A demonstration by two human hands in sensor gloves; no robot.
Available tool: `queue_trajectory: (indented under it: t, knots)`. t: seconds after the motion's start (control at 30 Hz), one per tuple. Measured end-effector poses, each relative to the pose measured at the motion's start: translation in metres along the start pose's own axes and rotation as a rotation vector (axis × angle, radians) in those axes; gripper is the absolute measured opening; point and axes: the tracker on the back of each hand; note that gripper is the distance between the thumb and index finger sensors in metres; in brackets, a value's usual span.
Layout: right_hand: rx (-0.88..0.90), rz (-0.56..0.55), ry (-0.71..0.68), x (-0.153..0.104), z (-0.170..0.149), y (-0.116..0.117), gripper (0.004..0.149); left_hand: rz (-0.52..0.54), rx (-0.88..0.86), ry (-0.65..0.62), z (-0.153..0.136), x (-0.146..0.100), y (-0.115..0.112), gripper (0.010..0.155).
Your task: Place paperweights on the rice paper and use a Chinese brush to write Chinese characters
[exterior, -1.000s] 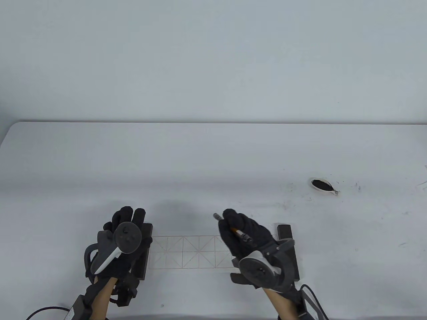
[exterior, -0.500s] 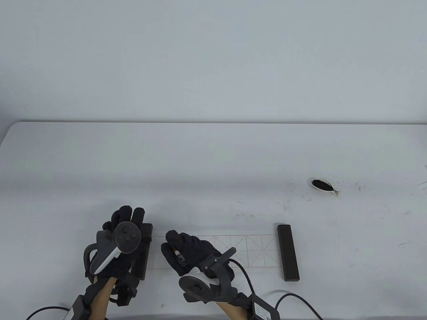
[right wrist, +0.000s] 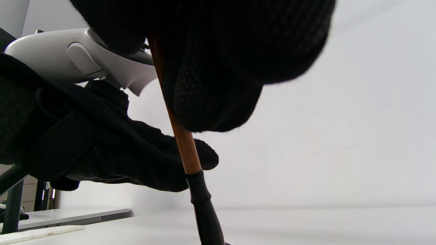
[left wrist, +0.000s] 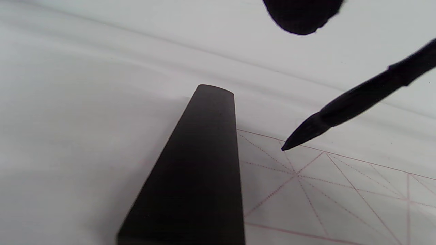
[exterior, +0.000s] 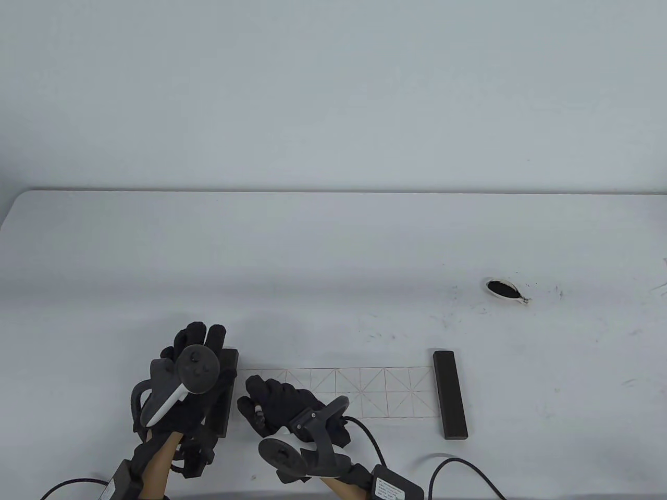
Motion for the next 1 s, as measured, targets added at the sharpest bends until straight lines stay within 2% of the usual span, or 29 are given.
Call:
queue_trajectory:
  t: [0.23,0.53,0.7,0.83,0.9,1.0]
  knots:
    - [-0.008,0.013,-0.016,-0.002,0.004,0.002,0.042,-0.009,-0.001,0.003,0.001,0.000,0.001,0.083]
    - [0.033,0.085,-0.041,-0.006,0.011,0.005,0.042,-0.017,-0.001,0.004,0.001,0.000,0.001,0.083]
    - [0.169,0.104,0.024,-0.006,0.007,-0.001,0.042,-0.017,0.000,0.003,0.001,0.000,0.001,0.083]
    - [0.316,0.038,0.113,-0.008,-0.008,-0.013,0.045,-0.020,-0.004,0.006,0.000,0.000,0.001,0.083]
    - [0.311,0.031,0.139,-0.008,-0.017,-0.016,0.045,-0.020,-0.008,0.008,0.000,0.000,0.001,0.083]
    - [0.281,0.081,0.172,-0.008,-0.029,-0.014,0.045,-0.021,-0.006,0.008,0.000,0.000,0.001,0.083]
Point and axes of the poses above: the tracker on the back of each hand, its own z axis roughly to the thumb side, its own x axis roughly from the wrist to the fingertips, y = z × x, and after that the axes turned 8 degrees about z, right-handed
